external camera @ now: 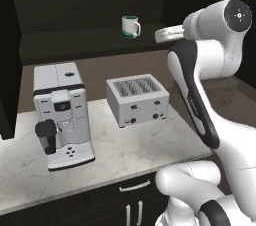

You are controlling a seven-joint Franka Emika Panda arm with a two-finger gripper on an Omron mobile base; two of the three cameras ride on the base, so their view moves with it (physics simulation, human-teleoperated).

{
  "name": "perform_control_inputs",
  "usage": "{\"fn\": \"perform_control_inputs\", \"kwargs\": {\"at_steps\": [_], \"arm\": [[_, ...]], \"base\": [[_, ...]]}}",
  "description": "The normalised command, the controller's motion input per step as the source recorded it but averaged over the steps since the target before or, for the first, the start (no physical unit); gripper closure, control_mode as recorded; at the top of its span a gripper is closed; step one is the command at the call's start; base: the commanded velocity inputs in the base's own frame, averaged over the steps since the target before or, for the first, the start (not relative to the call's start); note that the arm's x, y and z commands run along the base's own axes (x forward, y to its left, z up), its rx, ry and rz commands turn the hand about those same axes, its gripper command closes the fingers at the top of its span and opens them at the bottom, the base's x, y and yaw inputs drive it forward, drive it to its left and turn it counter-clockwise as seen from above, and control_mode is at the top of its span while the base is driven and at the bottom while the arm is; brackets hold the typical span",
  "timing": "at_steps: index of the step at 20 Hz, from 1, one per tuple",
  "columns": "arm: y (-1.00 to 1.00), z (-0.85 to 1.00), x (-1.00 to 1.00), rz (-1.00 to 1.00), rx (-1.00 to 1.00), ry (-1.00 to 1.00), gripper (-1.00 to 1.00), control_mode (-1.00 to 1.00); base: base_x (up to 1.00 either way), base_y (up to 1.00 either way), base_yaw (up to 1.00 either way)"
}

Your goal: Open the cabinet directly in front. Then move the liquor and the mug to the dining counter with the jar on it.

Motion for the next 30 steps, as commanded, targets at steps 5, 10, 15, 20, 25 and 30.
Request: {"fn": "perform_control_inputs", "kwargs": {"at_steps": [5, 10, 15, 20, 25, 30], "arm": [[0.14, -0.01, 0.39, 0.0, 0.0, 0.0, -1.0, -1.0], [0.13, 0.0, 0.47, 0.0, 0.0, 0.01, -1.0, -1.0], [0.12, 0.0, 0.53, 0.0, 0.0, 0.02, -1.0, -1.0], [0.08, -0.04, 0.6, 0.0, 0.0, 0.05, -1.0, -1.0], [0.0, -0.16, 0.45, 0.0, 0.0, 0.07, -1.0, -1.0], [0.0, -0.06, 0.12, 0.0, 0.0, 0.02, -1.0, -1.0]], "base": [[0.0, 0.0, 0.0], [0.0, 0.0, 0.0], [0.0, 0.0, 0.0], [0.0, 0.0, 0.0], [0.0, 0.0, 0.0], [0.0, 0.0, 0.0]]}}
